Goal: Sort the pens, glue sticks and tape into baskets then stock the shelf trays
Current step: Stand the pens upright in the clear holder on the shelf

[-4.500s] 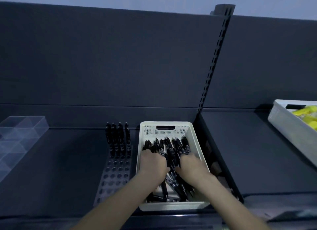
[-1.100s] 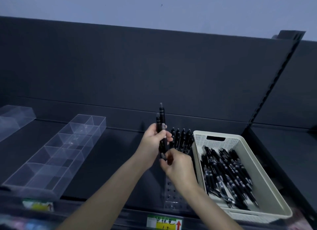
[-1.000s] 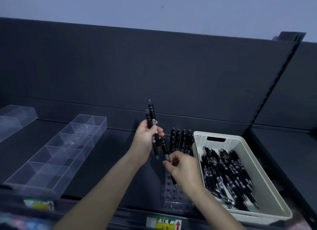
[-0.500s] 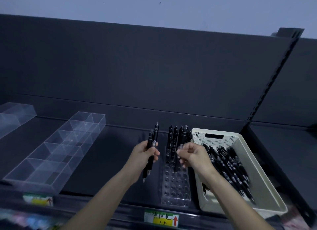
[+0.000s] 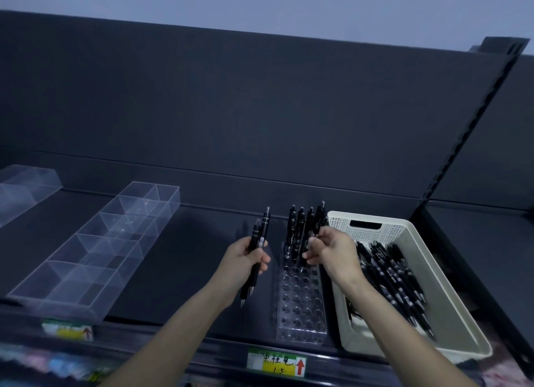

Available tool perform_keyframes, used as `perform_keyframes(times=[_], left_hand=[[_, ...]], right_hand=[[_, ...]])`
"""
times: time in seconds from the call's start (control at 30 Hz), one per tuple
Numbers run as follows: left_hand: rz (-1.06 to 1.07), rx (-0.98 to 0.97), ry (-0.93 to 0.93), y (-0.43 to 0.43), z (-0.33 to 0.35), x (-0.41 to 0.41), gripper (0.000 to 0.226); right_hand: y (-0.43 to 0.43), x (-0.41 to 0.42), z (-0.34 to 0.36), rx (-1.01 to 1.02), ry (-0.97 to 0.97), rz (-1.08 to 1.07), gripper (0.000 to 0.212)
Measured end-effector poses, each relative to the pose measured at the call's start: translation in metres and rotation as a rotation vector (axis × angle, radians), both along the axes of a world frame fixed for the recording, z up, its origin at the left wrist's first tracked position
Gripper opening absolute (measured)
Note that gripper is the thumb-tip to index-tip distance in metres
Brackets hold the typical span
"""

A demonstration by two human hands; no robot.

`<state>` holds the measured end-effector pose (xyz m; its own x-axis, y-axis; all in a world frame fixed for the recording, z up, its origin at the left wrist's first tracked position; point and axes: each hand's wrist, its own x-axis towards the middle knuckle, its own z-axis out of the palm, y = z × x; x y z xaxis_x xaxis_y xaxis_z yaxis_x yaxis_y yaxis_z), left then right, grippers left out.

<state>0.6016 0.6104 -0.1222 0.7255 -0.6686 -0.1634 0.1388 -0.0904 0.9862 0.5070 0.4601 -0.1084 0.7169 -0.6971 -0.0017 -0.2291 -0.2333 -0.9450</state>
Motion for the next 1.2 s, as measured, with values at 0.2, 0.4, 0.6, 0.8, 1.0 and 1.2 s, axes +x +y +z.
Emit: perform_keyframes(times=[0.2, 0.4, 0.6, 0.8, 1.0, 1.2], left_hand=[[-0.018, -0.011, -0.011, 0.001, -0.002, 0.002, 0.019], [-0.023, 0.002, -0.029, 0.005, -0.004, 0.005, 0.019], [-0.032, 0.0, -0.022, 0.007, -0.003, 0.005, 0.02], [-0.058, 0.01, -0.033, 0.008, 0.001, 0.003, 0.017], [-0.076, -0.019, 0.017, 0.006, 0.006, 0.001, 0.012], [-0.129, -0.038, 0.042, -0.008, 0.016, -0.014, 0.013]], right_hand=[[0.008, 0.007, -0.01, -0.261, 0.085, -0.014, 0.007], [0.011, 0.012, -0.022, -0.478, 0.318, 0.016, 0.008], [0.009, 0.018, -0.027, -0.482, 0.395, -0.01, 0.015], [0.008, 0.018, -0.027, -0.448, 0.392, -0.012, 0.011], [0.012, 0.0, -0.013, -0.485, 0.295, -0.011, 0.019], [0.023, -0.013, 0.016, -0.21, -0.012, 0.066, 0.007]])
